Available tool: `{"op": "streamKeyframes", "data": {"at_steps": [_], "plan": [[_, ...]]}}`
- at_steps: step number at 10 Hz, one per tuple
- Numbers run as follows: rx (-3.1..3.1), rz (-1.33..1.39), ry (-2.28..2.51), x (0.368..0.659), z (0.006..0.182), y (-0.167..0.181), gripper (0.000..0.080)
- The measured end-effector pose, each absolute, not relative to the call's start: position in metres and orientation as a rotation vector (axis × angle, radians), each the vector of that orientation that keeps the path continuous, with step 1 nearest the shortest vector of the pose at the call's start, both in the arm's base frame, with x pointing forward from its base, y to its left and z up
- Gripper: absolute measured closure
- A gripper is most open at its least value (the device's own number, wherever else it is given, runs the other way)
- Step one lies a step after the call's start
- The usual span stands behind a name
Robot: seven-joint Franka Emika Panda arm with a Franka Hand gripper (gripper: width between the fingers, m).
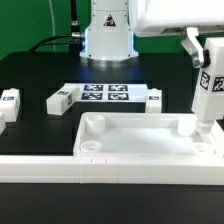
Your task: Assemble desk
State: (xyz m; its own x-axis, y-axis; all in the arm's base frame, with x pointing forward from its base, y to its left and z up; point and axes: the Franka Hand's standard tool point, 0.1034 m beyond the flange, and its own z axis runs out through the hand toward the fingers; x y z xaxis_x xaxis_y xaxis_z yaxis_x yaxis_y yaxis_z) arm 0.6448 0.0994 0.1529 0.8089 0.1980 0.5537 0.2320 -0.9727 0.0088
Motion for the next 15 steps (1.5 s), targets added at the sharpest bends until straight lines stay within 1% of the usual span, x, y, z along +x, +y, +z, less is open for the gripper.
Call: {"op": "streamKeyframes", "data": {"at_steps": [7, 15], "plan": [[-2.940, -0.823, -0.367, 0.634, 0.125, 0.108, 0.0509], [-2.938, -0.832, -0.364, 0.639, 0.124, 0.107, 0.0509]]}}
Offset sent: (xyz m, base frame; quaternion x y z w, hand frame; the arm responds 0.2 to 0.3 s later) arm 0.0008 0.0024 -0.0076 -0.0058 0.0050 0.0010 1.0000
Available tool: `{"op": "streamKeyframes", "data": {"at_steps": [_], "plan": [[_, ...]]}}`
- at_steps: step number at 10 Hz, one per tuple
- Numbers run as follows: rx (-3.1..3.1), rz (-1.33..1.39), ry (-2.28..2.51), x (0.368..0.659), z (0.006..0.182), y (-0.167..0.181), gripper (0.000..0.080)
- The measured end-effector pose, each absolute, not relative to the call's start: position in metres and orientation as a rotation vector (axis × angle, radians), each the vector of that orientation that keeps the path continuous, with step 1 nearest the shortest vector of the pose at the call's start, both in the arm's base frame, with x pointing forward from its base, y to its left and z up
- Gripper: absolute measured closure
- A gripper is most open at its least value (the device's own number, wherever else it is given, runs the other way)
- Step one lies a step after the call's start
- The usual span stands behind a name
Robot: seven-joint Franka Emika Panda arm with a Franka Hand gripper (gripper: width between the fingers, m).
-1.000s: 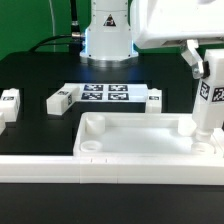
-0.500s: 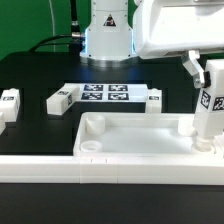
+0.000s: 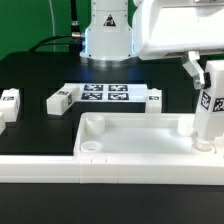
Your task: Assemble desk
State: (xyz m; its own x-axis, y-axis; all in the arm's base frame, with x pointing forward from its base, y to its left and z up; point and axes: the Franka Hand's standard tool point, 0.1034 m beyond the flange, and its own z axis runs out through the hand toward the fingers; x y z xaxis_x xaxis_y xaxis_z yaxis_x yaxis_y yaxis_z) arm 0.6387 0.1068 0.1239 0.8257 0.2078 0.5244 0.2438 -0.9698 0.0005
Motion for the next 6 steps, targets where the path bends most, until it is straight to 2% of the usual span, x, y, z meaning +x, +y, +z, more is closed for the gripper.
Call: {"op": "streamKeyframes", "data": {"at_steps": [6], "plan": [[-2.943, -0.816, -0.365, 0.6370, 0.1134, 0.1058, 0.0509]]}}
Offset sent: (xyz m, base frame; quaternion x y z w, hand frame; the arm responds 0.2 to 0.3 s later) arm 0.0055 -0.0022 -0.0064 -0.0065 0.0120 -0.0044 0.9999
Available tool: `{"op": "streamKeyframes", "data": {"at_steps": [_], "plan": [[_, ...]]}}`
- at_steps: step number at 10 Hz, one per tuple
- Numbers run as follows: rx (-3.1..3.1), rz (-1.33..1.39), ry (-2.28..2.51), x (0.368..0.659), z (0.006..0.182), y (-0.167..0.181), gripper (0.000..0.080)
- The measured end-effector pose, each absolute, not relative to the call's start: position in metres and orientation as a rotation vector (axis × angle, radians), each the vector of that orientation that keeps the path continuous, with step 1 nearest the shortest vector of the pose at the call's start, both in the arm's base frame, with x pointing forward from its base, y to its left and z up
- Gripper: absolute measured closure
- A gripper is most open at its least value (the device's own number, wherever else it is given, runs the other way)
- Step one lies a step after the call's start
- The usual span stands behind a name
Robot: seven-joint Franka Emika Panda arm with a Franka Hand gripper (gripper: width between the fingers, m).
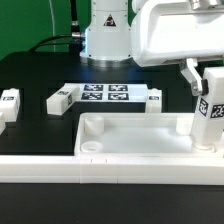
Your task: Assemble desk
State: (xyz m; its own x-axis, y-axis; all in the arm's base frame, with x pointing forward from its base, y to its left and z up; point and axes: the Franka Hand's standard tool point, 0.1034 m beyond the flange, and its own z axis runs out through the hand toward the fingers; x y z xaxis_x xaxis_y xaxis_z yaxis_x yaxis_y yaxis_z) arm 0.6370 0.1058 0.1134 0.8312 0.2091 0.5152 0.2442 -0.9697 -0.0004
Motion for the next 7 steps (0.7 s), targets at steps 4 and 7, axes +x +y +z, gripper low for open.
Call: {"op": "streamKeyframes", "data": {"at_steps": [4, 7], "plan": [[-2.918, -0.905, -0.357, 0.6314, 0.1109, 0.1057, 0.0509], [-2.915, -0.919, -0.348, 0.6303, 0.1087, 0.1052, 0.0509]]}}
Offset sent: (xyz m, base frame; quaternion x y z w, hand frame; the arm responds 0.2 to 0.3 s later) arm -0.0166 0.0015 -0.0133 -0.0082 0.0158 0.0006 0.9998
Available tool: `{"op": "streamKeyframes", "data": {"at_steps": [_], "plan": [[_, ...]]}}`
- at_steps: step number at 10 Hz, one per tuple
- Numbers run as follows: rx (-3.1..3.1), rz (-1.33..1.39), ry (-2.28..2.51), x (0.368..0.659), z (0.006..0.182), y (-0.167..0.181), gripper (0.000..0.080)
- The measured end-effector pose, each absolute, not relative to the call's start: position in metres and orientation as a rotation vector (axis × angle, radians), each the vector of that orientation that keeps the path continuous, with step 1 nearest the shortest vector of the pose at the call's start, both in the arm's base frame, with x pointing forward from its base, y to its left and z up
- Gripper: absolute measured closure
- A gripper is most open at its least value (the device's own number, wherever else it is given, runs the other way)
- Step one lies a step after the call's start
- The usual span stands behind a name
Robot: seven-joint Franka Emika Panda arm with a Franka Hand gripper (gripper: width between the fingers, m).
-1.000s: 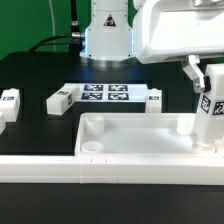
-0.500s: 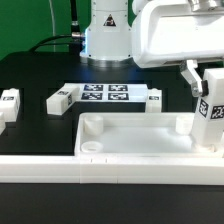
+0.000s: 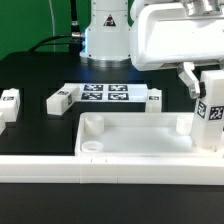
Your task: Assemble desk
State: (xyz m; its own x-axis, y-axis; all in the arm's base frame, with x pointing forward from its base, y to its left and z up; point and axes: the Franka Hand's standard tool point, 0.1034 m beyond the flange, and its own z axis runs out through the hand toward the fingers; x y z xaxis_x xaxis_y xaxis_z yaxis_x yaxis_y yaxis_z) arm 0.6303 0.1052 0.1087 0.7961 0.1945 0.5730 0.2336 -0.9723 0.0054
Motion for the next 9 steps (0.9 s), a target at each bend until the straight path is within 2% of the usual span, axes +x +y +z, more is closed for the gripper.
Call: {"op": "streamKeyframes", "data": {"at_steps": [2, 3, 4, 5, 9], "plan": [[-2.915, -0.919, -0.348, 0.630, 0.109, 0.105, 0.0227], [-2.915, -0.919, -0.348, 0.630, 0.109, 0.105, 0.0227], [-2.917, -0.915, -0.353, 0.630, 0.109, 0.104, 0.0166], [-2.923, -0.906, -0.363, 0.631, 0.113, 0.102, 0.0154], [-2.928, -0.898, -0.374, 0.634, 0.135, 0.101, 0.0151]]}}
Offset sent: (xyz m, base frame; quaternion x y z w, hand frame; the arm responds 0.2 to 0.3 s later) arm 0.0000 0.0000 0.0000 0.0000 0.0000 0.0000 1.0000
